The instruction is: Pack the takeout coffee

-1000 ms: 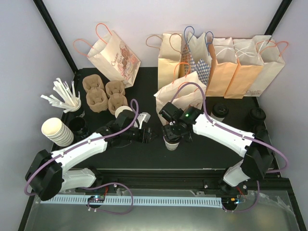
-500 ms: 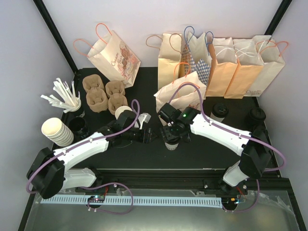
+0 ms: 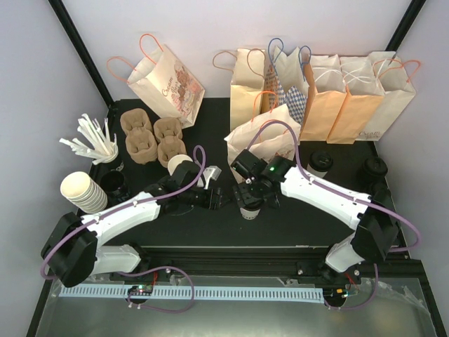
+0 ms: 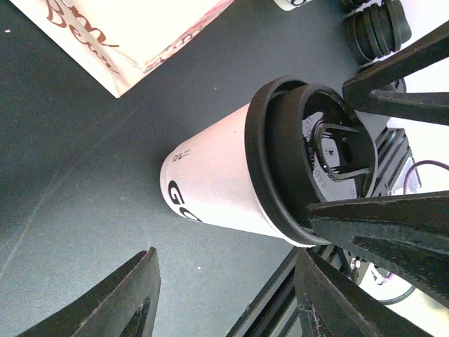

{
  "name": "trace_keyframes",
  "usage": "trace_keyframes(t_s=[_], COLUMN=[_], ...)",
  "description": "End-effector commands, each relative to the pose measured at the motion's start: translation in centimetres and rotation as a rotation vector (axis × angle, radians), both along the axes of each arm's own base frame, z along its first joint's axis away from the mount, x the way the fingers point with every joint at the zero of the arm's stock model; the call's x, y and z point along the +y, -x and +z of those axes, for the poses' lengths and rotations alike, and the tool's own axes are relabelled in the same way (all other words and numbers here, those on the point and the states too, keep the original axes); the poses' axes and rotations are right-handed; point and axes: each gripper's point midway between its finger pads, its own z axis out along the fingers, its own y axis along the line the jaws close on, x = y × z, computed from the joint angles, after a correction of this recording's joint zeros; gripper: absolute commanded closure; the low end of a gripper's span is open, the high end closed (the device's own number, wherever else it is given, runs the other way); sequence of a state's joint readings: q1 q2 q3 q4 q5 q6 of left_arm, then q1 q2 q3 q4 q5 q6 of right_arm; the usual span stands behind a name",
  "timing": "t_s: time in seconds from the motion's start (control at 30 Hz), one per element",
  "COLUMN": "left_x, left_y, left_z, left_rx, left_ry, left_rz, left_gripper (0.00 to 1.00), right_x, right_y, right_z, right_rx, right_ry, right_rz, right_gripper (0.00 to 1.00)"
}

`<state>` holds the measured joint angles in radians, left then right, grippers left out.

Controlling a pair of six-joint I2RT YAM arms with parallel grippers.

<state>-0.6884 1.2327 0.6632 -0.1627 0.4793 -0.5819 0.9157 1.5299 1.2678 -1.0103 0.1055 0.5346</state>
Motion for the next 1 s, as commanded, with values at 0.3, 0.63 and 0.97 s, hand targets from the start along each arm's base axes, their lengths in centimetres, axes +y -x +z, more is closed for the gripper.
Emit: trace_keyframes(t_s=[0.3,0.63,0.97], left_x=[-1.3,-2.3,-2.8], left_y=[0.6,1.7,2.1], left_z=[1.0,1.0,0.3], left_rx=[0.038,0.122,0.173], left_ry=[0.111,0.229,0.272], left_rz=[-0.042,-0.067,-0.079], left_gripper=[0.47,0.56,0.56], right_x=[0.2,-0.8,-3.0], right_y=[0.1,-0.5,-1.2], right_z=[3.4,3.8,3.1], right_rx=[-0.085,-0.086,-0.104], right_ry=[-0.146,-0.399,-0.593], right_rz=[-0.036,-0.109,-0.159], right_gripper=[0.05,0.13,0.24])
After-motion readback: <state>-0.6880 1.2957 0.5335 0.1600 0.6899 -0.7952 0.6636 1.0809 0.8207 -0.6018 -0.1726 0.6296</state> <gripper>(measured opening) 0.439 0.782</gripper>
